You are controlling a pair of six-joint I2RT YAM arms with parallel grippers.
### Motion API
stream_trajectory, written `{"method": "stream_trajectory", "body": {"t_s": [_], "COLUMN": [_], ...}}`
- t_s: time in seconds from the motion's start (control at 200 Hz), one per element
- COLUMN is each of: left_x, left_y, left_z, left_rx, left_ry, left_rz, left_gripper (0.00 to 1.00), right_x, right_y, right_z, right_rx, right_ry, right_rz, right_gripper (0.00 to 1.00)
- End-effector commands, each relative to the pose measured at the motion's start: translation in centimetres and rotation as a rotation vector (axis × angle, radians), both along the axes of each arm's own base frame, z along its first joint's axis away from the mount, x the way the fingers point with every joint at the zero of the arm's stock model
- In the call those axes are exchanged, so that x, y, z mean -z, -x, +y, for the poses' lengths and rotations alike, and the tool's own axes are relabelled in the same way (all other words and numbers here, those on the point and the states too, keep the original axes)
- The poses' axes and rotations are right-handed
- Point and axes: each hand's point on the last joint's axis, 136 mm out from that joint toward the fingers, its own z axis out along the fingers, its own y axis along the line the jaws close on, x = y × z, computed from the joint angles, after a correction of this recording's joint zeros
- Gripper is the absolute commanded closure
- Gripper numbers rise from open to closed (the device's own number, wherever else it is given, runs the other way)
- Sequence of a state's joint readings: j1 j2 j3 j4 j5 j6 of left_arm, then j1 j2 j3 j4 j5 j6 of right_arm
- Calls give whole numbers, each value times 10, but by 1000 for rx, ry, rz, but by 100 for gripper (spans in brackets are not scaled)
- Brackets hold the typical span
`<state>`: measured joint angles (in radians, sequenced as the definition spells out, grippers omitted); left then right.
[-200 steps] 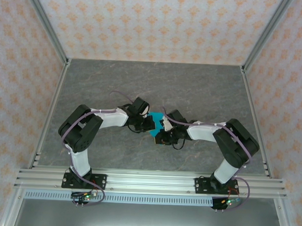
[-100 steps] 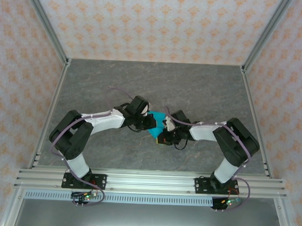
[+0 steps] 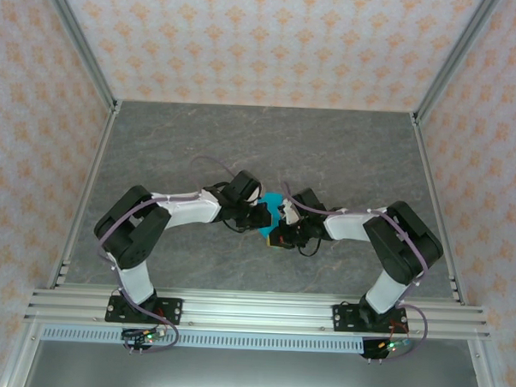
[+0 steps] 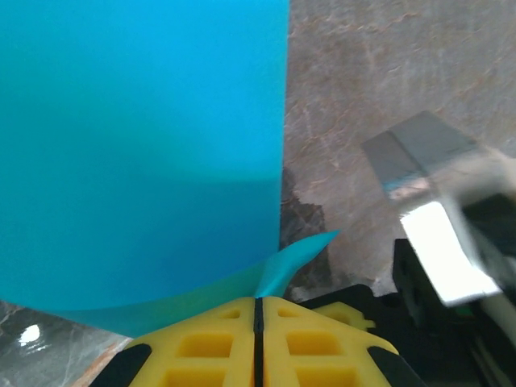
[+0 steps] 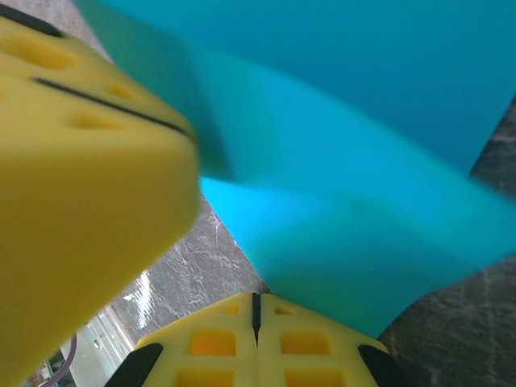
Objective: Fold a paper plane with a square sheet of paper (fold left side to right side)
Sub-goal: Third fold the triangle at the center of the table.
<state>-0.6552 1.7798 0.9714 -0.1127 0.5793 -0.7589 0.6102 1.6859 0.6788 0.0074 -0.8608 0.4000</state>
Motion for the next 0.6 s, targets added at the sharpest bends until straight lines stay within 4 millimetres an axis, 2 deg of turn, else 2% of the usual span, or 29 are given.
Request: {"method": "stream_trajectory", "body": {"t_s": [0.0, 0.215, 0.595], "left_x": [7, 19, 24], "left_y": [1, 5, 8], "left_z": [-1, 13, 23], "left_rx": [2, -14, -19], "left_ry": [-12, -91, -145], "left_rz": [-2, 20, 25], "left_gripper": [90, 90, 91], "right_x": [40, 42, 42], "right_y": [14, 14, 14], "right_z": [-29, -32, -33], "right_rx": [34, 27, 18], "right_ry": [175, 195, 209], "right_rz": [69, 71, 73], "right_gripper": [100, 100, 100]}}
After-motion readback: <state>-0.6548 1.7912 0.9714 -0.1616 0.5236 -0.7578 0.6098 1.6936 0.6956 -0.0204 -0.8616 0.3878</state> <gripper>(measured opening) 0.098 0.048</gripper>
